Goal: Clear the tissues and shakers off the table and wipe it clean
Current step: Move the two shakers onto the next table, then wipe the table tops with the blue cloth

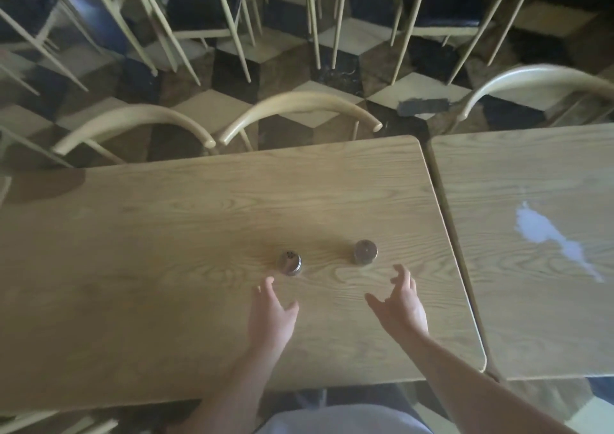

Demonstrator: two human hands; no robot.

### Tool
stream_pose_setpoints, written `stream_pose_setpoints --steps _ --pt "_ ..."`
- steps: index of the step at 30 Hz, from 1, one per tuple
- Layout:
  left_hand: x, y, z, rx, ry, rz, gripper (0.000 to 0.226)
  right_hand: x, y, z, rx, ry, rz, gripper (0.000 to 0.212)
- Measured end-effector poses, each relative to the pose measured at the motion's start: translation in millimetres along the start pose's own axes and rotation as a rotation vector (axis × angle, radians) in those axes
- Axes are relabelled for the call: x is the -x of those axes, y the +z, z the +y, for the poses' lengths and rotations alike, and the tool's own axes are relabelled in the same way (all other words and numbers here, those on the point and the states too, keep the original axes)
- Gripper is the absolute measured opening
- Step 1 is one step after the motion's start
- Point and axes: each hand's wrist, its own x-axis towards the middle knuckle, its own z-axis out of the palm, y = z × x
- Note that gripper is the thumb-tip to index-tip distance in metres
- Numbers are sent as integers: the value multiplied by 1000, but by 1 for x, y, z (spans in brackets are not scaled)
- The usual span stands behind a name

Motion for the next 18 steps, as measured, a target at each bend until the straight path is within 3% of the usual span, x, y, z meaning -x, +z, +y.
stream_pose_setpoints --steps 4,7,9,11,14,16,18 --pt "48 25 -47 2 96 -136 34 51 10 37 -31 119 -19 73" --pt "81 41 -63 -12 216 -344 18 98 28 65 -132 258 -55 55" --pt "98 47 -68 -65 239 -522 14 135 38 87 -50 289 -54 40" --pt "114 53 -80 -272 282 -561 7 178 46 110 132 282 -121 37" --pt "138 62 -105 -514 329 -590 11 242 48 143 234 347 -284 49" --pt "151 65 -117 -566 330 -636 11 266 42 164 211 432 -285 42" --pt "155 70 -127 -603 326 -646 27 282 33 185 149 493 -255 30"
